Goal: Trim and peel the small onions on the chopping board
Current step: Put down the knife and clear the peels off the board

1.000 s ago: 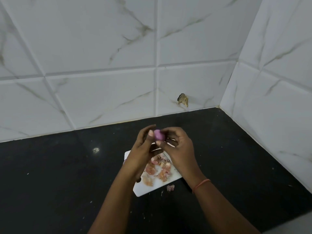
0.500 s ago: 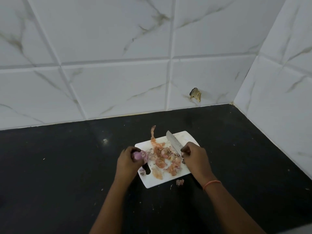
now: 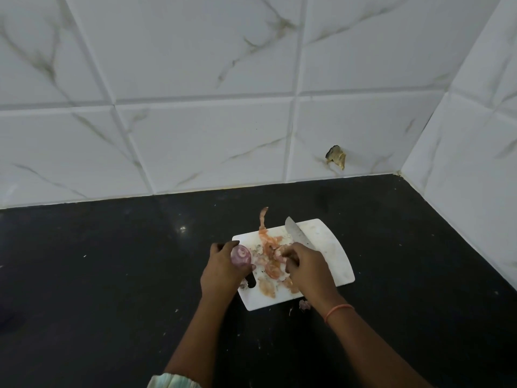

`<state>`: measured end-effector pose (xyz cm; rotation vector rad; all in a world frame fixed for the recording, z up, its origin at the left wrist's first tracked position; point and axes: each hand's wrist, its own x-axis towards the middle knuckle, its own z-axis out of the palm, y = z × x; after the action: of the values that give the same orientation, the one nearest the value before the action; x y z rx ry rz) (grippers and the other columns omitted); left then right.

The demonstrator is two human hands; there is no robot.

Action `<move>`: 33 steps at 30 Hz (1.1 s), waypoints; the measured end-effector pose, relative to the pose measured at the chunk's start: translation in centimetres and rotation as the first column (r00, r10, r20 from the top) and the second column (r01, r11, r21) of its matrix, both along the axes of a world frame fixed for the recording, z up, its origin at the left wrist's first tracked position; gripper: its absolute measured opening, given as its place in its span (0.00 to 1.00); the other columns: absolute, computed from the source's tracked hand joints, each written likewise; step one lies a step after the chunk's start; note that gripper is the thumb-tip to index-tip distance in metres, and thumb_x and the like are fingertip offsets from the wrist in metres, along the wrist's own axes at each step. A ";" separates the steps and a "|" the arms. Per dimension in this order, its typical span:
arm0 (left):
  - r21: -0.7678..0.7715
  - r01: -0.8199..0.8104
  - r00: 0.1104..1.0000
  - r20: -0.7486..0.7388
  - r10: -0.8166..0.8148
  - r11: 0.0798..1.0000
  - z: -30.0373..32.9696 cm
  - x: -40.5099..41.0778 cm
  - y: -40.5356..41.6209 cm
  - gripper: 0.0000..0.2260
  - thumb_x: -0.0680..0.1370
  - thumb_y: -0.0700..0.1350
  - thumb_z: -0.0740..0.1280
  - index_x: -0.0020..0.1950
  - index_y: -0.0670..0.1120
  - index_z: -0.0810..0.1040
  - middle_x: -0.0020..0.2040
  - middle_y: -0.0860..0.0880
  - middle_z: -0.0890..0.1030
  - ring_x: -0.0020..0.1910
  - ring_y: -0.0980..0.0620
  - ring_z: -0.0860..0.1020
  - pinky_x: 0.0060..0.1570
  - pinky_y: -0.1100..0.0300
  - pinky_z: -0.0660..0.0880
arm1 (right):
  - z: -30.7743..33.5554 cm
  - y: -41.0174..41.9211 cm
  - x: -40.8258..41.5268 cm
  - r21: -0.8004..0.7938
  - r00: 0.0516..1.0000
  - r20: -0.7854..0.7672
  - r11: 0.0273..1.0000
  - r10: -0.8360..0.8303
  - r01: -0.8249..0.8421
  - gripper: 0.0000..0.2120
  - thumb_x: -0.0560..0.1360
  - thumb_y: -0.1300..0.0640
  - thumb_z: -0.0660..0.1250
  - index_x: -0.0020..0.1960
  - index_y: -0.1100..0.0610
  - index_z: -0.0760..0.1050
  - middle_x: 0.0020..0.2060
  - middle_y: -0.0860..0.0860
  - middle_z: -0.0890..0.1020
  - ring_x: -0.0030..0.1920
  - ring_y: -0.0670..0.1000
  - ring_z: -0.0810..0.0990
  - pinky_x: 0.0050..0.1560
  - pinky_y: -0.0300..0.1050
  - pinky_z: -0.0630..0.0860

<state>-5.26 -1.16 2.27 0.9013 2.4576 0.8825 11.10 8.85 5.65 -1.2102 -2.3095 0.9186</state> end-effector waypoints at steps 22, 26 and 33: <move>0.162 -0.234 0.966 0.150 0.210 0.959 -2.7 -4.4 1.8 0.29 0.73 0.52 0.76 0.72 0.52 0.69 0.66 0.47 0.73 0.60 0.45 0.77 0.57 0.48 0.77 | -2.2 5.9 2.0 -0.150 0.836 0.548 0.987 0.038 0.053 0.24 0.72 0.56 0.69 0.65 0.52 0.63 0.60 0.54 0.68 0.58 0.57 0.74 0.55 0.52 0.75; 0.097 -0.189 0.980 0.086 0.181 0.977 -3.1 -2.9 2.1 0.32 0.77 0.39 0.67 0.79 0.48 0.59 0.75 0.40 0.61 0.72 0.35 0.63 0.68 0.41 0.66 | -2.0 5.9 1.9 -0.157 0.860 0.510 0.985 0.014 0.077 0.21 0.74 0.58 0.67 0.63 0.53 0.63 0.56 0.54 0.70 0.52 0.56 0.78 0.49 0.48 0.75; -0.030 -0.182 0.983 0.012 0.182 0.983 -2.9 -2.1 1.5 0.35 0.78 0.42 0.65 0.81 0.54 0.53 0.79 0.46 0.59 0.75 0.39 0.59 0.71 0.39 0.59 | -1.8 5.5 3.0 -0.108 0.976 0.101 0.973 -0.192 0.203 0.16 0.77 0.59 0.65 0.64 0.54 0.67 0.45 0.51 0.79 0.42 0.50 0.79 0.40 0.46 0.76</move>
<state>-7.36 0.38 -0.60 0.6656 2.5637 0.9080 14.05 14.31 3.84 -1.5292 -2.1782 0.9572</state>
